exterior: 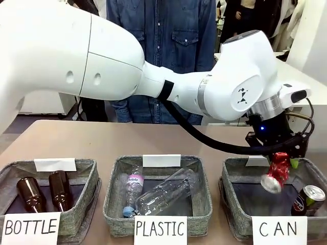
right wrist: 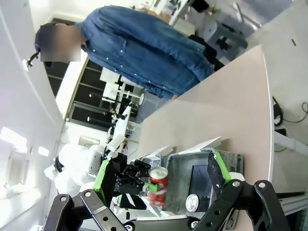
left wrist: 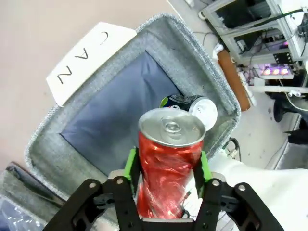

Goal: Sort the can waste into the basket.
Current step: Pick up the can waste from the table and place it in the right Fabric basket.

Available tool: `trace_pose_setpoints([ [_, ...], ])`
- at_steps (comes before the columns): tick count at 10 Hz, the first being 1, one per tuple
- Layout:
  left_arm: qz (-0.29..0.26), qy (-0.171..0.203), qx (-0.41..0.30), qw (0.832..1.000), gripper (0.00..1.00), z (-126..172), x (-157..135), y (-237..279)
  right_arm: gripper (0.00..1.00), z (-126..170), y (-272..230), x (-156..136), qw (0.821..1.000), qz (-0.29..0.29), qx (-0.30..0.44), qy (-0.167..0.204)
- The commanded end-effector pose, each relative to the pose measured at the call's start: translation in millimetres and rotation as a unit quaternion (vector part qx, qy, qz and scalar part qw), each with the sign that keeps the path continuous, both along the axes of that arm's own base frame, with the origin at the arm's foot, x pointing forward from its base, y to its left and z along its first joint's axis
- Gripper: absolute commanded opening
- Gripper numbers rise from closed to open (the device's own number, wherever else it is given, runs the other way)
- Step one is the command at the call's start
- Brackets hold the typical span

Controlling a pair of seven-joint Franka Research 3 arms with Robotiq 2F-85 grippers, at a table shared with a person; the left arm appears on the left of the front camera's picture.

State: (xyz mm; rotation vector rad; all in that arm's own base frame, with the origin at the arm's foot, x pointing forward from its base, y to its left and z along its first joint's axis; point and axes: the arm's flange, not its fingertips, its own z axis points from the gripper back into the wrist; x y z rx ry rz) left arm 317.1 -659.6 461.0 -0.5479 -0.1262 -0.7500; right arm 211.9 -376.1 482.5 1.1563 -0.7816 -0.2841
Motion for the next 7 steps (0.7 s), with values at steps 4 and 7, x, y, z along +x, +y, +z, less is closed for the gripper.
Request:
trace_pose_setpoints([
  [4,0.011,0.008,-0.013,1.0,1.0,-1,-5,13,1.0,0,3,-1,1.0,-0.004,-0.003,0.006],
  [7,0.041,0.005,-0.016,0.999,1.0,9,-1,25,1.0,0,3,-1,1.0,-0.004,-0.003,0.006],
])
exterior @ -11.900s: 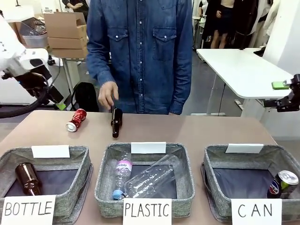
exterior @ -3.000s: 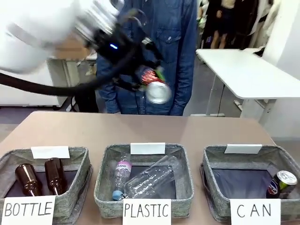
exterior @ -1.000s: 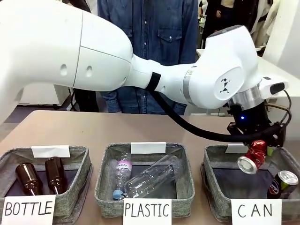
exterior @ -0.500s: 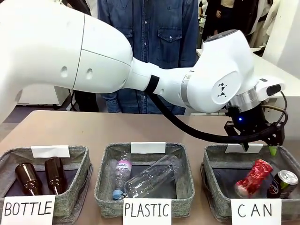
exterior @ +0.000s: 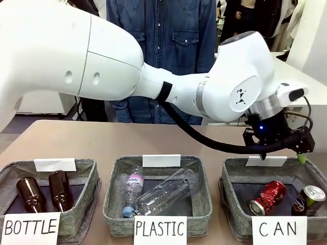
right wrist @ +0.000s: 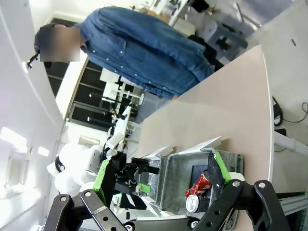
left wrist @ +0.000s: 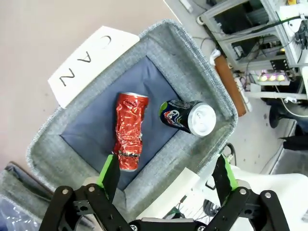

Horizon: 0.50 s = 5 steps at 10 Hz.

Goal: Sort the can waste into the basket.
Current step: Pick up the can waste from the table and place it in the right Fabric basket.

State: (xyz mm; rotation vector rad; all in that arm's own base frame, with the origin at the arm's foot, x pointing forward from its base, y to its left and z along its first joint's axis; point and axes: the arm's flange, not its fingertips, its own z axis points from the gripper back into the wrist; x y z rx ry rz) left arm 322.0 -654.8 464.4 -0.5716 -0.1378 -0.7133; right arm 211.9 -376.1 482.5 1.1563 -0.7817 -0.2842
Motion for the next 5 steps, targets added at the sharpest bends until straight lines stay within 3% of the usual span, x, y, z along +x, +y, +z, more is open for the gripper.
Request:
trace_pose_setpoints([
  [1,0.073,0.012,-0.019,0.997,1.0,22,3,40,1.0,0,0,0,1.0,0.0,0.0,0.0],
  [3,0.208,0.054,-0.05,0.975,1.0,57,25,103,1.0,12,37,24,0.999,0.037,-0.025,-0.018],
  [4,0.292,0.075,-0.076,0.95,1.0,73,36,142,1.0,29,75,48,0.997,0.046,-0.023,-0.05],
  [5,0.332,0.087,-0.097,0.934,1.0,84,40,179,1.0,43,119,71,0.994,0.072,-0.036,-0.067],
])
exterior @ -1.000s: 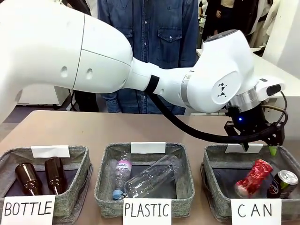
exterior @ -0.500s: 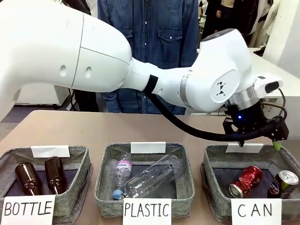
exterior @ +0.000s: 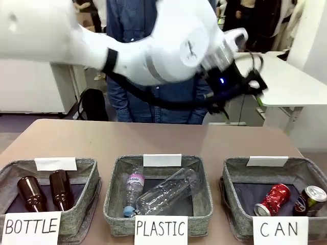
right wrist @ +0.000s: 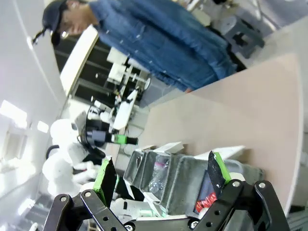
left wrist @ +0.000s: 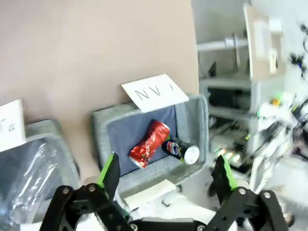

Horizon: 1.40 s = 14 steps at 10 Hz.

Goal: Sort the can waste into the basket.
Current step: Pick up the can waste from the table and place it in the right Fabric basket.

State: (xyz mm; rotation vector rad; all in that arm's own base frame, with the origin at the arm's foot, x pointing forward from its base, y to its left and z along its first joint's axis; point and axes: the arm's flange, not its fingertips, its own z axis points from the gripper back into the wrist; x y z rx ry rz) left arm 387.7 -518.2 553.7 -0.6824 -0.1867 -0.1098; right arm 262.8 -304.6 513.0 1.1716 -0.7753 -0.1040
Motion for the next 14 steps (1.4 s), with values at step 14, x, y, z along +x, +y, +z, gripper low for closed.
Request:
trace_pose_setpoints([
  [14,0.064,-0.043,-0.3,0.951,1.0,-80,-46,554,1.0,24,331,75,0.9,0.363,0.039,0.237],
])
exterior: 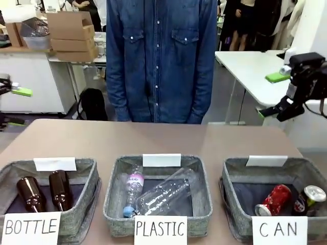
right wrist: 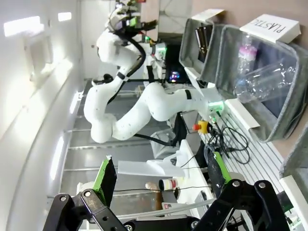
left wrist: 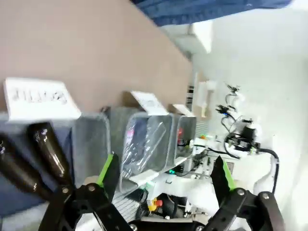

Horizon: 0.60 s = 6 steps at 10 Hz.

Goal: Sort the can waste into the basket.
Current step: Pick up the can waste from the table and place it in the right Fabric basket.

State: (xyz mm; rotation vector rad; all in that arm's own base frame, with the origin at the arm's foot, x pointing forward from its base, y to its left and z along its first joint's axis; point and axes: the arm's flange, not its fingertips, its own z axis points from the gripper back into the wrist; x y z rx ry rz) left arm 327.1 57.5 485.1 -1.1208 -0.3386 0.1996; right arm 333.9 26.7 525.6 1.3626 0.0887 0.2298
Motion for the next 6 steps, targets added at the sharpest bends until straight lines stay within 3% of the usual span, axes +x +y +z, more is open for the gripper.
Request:
trace_pose_setpoints([
  [1,-0.053,-0.114,-0.152,0.98,1.0,-16,18,-21,1.0,14,2,6,1.0,-0.004,-0.003,0.027],
  [2,-0.055,-0.123,-0.182,0.974,1.0,-17,18,-25,1.0,13,3,11,0.999,-0.018,-0.022,0.034],
  [3,-0.003,-0.053,-0.059,0.997,1.0,-7,12,-4,1.0,3,0,1,1.0,-0.001,-0.001,0.007],
  [6,-0.003,-0.053,-0.059,0.997,1.0,-7,12,-4,1.0,3,0,1,1.0,-0.001,-0.001,0.007],
])
